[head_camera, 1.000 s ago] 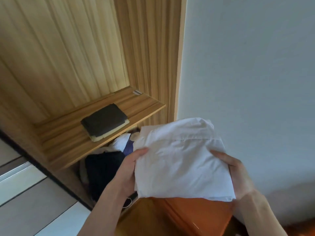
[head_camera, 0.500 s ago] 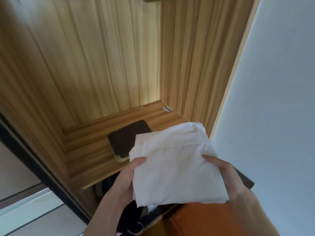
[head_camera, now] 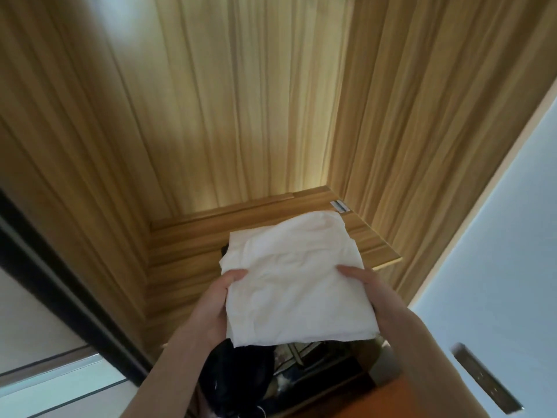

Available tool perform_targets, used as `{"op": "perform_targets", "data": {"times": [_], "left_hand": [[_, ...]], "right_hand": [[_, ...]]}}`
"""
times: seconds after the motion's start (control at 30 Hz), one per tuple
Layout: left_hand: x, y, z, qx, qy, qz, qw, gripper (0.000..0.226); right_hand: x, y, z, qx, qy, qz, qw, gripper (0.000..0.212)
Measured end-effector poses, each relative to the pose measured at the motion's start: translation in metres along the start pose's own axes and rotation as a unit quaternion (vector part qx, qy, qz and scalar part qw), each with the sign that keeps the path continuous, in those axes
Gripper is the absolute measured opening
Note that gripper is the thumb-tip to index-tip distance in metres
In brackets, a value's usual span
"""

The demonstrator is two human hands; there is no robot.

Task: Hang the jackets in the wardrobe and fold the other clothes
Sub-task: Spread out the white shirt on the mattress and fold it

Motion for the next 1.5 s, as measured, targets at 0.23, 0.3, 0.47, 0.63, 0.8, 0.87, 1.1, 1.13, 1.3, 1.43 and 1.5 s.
{"op": "perform_targets", "data": {"times": [0.23, 0.3, 0.47, 0.63, 0.8, 0.87, 1.1, 1.13, 1.3, 1.43, 1.5], "left_hand": [[-0.028, 0.032, -0.011, -0.057, -0.044, 0.029, 0.997, 0.033], [-0.032, 0.046, -0.014, -0.069, -0.049, 0.044, 0.995, 0.033], [-0.038, 0.080, -0.031, -0.112, -0.023, 0.109, 0.987, 0.037], [-0.038, 0.108, -0.043, -0.167, -0.027, 0.143, 0.975, 0.024], [-0.026, 0.132, -0.054, -0.192, -0.024, 0.171, 0.966, 0.021], [-0.023, 0.140, -0.058, -0.205, -0.024, 0.183, 0.961, 0.021], [-0.017, 0.159, -0.065, -0.241, 0.002, 0.167, 0.956, 0.030], [-0.017, 0.161, -0.066, -0.241, 0.003, 0.165, 0.956, 0.030], [-0.012, 0.169, -0.070, -0.247, 0.006, 0.142, 0.958, 0.027], [-0.017, 0.168, -0.071, -0.247, 0.067, 0.168, 0.952, 0.018], [-0.020, 0.165, -0.072, -0.273, 0.085, 0.185, 0.940, 0.023]], "right_hand": [[0.005, 0.084, 0.021, 0.051, -0.062, 0.030, 0.996, 0.047], [0.008, 0.106, 0.024, 0.058, -0.070, 0.031, 0.995, 0.047], [0.008, 0.156, 0.029, 0.074, -0.120, 0.011, 0.990, 0.039], [0.003, 0.191, 0.037, 0.054, -0.172, -0.021, 0.983, 0.034], [-0.008, 0.219, 0.040, 0.040, -0.229, -0.051, 0.971, 0.027], [-0.012, 0.227, 0.043, 0.041, -0.248, -0.070, 0.965, 0.023], [-0.036, 0.252, 0.044, 0.020, -0.314, -0.060, 0.947, 0.034], [-0.039, 0.255, 0.042, 0.013, -0.323, -0.053, 0.945, 0.038], [-0.046, 0.260, 0.038, -0.022, -0.336, -0.057, 0.940, 0.046], [-0.047, 0.257, 0.035, -0.051, -0.386, -0.079, 0.918, 0.044], [-0.045, 0.255, 0.033, -0.068, -0.399, -0.087, 0.910, 0.044]]}}
Point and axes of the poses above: each hand's wrist, its own y-axis towards the middle knuckle, its own z-axis out of the palm, x = y × z, the point moved 6 cm from there along y, towards the middle knuckle
